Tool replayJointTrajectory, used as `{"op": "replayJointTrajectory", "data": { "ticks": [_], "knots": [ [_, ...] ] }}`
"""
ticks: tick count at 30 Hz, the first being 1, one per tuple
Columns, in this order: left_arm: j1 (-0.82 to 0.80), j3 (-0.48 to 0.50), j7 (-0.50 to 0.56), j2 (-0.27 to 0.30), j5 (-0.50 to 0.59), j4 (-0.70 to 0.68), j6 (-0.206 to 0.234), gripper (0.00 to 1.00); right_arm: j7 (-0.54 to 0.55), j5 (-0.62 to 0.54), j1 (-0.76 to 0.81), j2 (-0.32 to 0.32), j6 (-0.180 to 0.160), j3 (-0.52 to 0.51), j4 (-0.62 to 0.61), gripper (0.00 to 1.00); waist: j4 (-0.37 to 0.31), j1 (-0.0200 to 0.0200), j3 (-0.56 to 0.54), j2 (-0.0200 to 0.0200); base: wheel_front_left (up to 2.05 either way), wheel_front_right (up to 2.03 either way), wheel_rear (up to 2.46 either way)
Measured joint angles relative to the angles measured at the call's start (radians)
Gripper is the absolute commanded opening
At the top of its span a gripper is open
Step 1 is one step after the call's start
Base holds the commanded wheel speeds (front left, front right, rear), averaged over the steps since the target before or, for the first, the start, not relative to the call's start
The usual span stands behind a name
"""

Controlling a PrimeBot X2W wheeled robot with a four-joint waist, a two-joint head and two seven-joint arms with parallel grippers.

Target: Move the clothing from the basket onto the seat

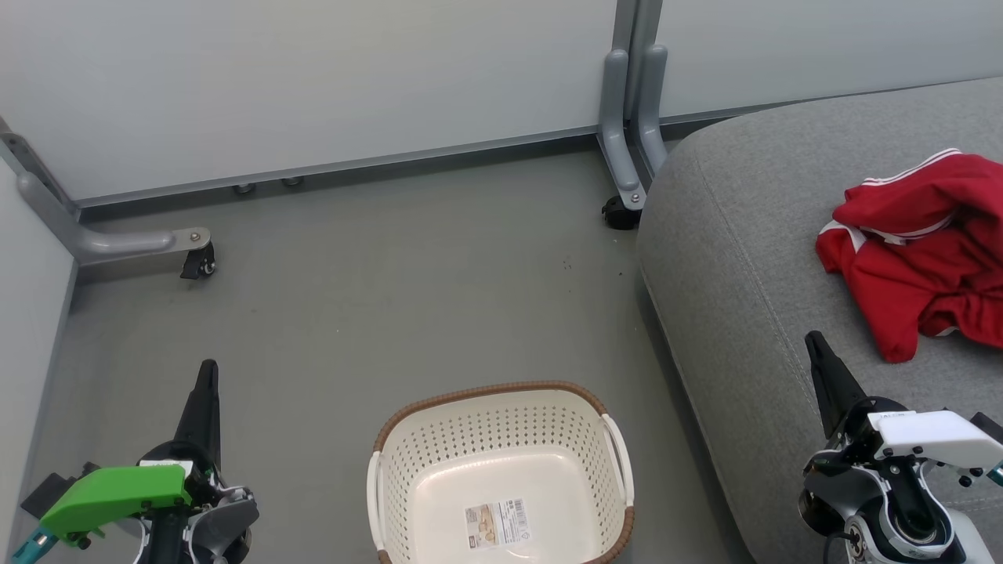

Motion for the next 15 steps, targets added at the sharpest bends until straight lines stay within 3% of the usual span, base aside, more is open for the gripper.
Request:
{"op": "replayJointTrajectory", "data": {
  "ticks": [15],
  "knots": [
    [0.000,0.000,0.000,0.000,0.000,0.000,0.000,0.00,0.002,-0.002,0.000,0.003,0.000,-0.004,0.000,0.00,0.000,0.0000,0.000,0.0000,0.00,0.00,0.00]
  ]
}}
